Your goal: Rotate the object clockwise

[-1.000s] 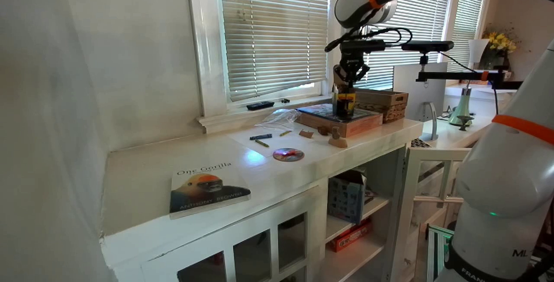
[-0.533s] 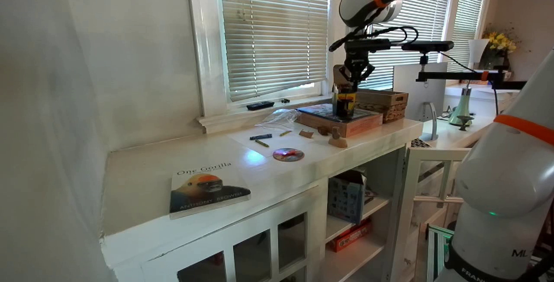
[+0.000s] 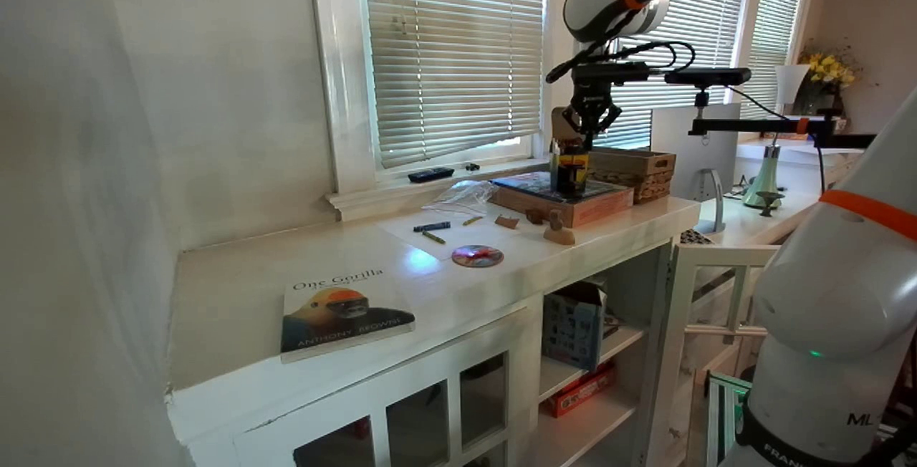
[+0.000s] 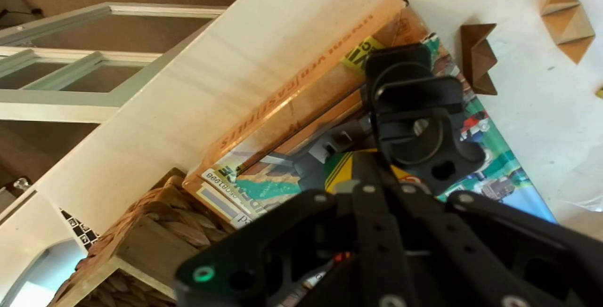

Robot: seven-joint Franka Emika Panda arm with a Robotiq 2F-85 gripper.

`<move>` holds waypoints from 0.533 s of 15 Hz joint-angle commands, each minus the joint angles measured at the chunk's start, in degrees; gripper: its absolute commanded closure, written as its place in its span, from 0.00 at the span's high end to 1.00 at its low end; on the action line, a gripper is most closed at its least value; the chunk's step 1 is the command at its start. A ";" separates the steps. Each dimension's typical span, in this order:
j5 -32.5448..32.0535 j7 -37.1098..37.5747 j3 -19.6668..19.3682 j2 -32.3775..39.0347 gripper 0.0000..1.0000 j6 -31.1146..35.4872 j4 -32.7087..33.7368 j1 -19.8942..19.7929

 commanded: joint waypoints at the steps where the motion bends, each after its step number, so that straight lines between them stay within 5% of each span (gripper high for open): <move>1: -0.08 0.63 0.55 -2.04 0.26 -4.06 -0.72 -0.08; 2: -0.06 0.87 0.74 -2.32 0.27 -6.02 -0.29 -0.09; 8: 0.03 -0.15 1.50 -6.10 0.71 -16.04 3.12 0.14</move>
